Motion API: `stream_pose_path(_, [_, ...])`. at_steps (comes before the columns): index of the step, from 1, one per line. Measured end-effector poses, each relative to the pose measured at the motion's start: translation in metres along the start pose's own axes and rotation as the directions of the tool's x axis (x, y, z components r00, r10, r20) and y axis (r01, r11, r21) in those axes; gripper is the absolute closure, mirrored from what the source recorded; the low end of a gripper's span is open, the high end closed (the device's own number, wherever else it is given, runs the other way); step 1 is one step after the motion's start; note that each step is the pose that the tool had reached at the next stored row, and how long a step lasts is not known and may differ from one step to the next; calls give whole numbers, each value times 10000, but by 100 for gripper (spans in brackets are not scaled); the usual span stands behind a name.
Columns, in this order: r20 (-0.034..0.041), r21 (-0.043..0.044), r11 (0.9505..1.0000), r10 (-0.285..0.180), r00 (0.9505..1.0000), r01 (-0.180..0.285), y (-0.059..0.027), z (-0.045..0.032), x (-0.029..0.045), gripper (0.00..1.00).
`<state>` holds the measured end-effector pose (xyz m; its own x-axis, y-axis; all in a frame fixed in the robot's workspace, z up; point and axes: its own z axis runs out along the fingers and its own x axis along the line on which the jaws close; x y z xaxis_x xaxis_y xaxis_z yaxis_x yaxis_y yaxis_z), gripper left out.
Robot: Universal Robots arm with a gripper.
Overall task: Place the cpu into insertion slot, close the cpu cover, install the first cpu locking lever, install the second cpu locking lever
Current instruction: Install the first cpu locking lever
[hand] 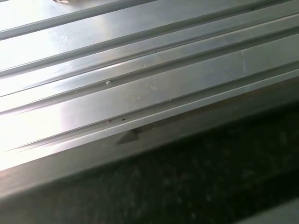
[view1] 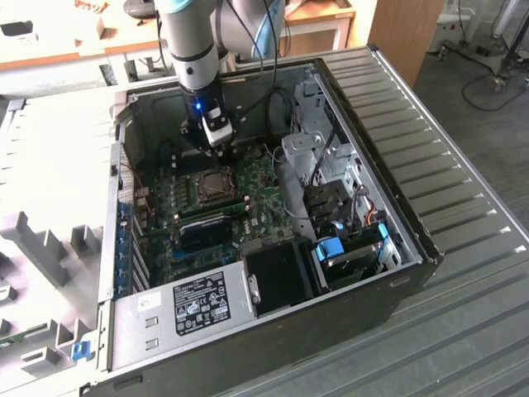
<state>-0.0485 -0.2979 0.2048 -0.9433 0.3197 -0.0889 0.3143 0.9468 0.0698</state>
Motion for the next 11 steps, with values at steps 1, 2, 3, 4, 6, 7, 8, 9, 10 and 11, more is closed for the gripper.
stream_pose_path(1, [0, -2, 10000, 1, 10000, -1, 2, -23, -2, 89])
stream_pose_path(2, [0, -1, 10000, 1, 10000, -1, 3, -44, -4, 89])
stream_pose_path(3, [0, 0, 10000, 0, 10000, 0, 4, -53, -5, 89])
stream_pose_path(4, [-1, -6, 10000, 1, 10000, -1, 4, -53, -5, 89])
stream_pose_path(6, [-24, -75, 10000, 7, 10000, -7, 1, -54, -6, 89])
stream_pose_path(7, [-47, -143, 9999, 16, 10000, -17, -2, -54, -7, 89])
stream_pose_path(8, [-68, -207, 9998, 23, 10000, -24, -6, -54, -8, 89])
stream_pose_path(9, [-79, -238, 9997, 26, 10000, -28, -8, -54, -9, 89])
stream_pose_path(10, [-80, -241, 9997, 26, 10000, -28, -8, -54, -9, 89])
stream_pose_path(11, [-80, -241, 9997, 27, 10000, -29, -8, -54, -9, 89])
